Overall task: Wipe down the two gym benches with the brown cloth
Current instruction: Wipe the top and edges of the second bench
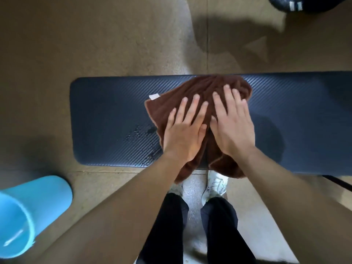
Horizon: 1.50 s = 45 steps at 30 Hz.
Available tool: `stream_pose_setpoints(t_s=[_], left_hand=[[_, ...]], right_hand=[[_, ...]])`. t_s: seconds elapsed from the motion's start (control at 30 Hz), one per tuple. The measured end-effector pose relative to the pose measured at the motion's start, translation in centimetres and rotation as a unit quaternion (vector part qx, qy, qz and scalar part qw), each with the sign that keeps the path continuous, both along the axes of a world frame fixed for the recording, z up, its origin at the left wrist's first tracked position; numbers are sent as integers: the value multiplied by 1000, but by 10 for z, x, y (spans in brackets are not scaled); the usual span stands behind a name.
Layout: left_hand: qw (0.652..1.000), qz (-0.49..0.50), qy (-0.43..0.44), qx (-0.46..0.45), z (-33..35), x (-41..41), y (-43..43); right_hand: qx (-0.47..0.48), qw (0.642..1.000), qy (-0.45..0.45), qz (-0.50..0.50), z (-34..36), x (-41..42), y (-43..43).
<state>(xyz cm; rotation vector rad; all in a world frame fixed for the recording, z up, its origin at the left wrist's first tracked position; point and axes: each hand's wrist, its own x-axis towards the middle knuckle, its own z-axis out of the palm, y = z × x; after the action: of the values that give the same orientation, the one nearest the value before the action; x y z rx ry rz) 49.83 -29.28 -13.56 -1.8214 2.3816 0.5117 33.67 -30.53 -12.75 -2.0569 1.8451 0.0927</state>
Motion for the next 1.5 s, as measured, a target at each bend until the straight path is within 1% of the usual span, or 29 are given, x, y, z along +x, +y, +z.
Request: stream_pose_setpoints(t_s=[0.03,0.07,0.17,0.27,0.37,0.4,0.43,0.47,0.5,0.53,0.57,0.6,0.63,0.67,0.7,0.73,0.77,0.8,0.83,0.87,0.93,0.97,1.03,1.13,1.2,1.27,1.37,1.43,1.5], left_hand=[[998,53,0,-22,-5,16,-6],[998,56,0,-21,-4,5,-18],[1000,14,13,-1,-2,-5,-10],[999,-1,31,15,-3,32,32],[997,5,77,19,7,63,71],[993,46,105,29,16,63,72],[980,122,145,59,30,57,69],[952,218,190,102,45,46,61],[908,314,239,140,64,33,51],[851,393,296,181,80,19,41],[783,455,369,210,90,8,32],[697,505,450,237,98,0,21],[606,536,524,266,102,-2,13],[529,551,578,288,99,-1,8],[496,566,589,294,94,5,5],[510,588,562,279,92,15,2],[569,613,493,240,87,27,3],[637,639,395,172,80,40,8],[680,655,313,100,78,56,13],[712,640,285,43,81,68,18],[799,534,277,1,76,79,28],[846,464,263,8,72,75,32],[907,333,255,42,64,60,35],[937,201,279,61,49,46,34],[944,182,268,68,40,55,32],[950,181,242,81,36,76,31],[953,191,220,87,38,109,27],[944,240,204,100,38,118,24],[929,300,189,107,40,106,22]], right_hand=[[-4,1000,-5,10,-5,27,-9],[-15,1000,-3,-13,-4,27,-16],[-28,998,25,-50,-9,27,-7],[-22,999,23,26,-13,42,32],[14,995,-29,97,-1,58,62],[31,993,-66,88,8,60,65],[51,990,-120,53,17,63,65],[71,982,-175,-5,30,66,61],[88,968,-224,-75,45,67,55],[90,951,-257,-145,61,67,47],[75,936,-275,-207,76,65,39],[42,922,-287,-257,90,61,31],[4,908,-301,-291,102,58,25],[-19,901,-313,-298,108,55,20],[-16,903,-329,-277,111,55,16],[13,912,-340,-227,107,58,13],[56,933,-321,-153,98,63,12],[85,960,-260,-61,87,69,13],[78,982,-170,25,72,73,16],[48,992,-81,88,58,74,17],[33,991,15,125,38,72,17],[40,991,31,127,29,69,17],[47,988,37,141,15,68,20],[47,987,41,150,4,82,28],[35,991,38,126,0,98,31],[19,994,30,108,-3,116,32],[17,992,-11,123,-2,146,24],[20,987,-60,146,1,149,14],[10,981,-55,185,1,131,5]])
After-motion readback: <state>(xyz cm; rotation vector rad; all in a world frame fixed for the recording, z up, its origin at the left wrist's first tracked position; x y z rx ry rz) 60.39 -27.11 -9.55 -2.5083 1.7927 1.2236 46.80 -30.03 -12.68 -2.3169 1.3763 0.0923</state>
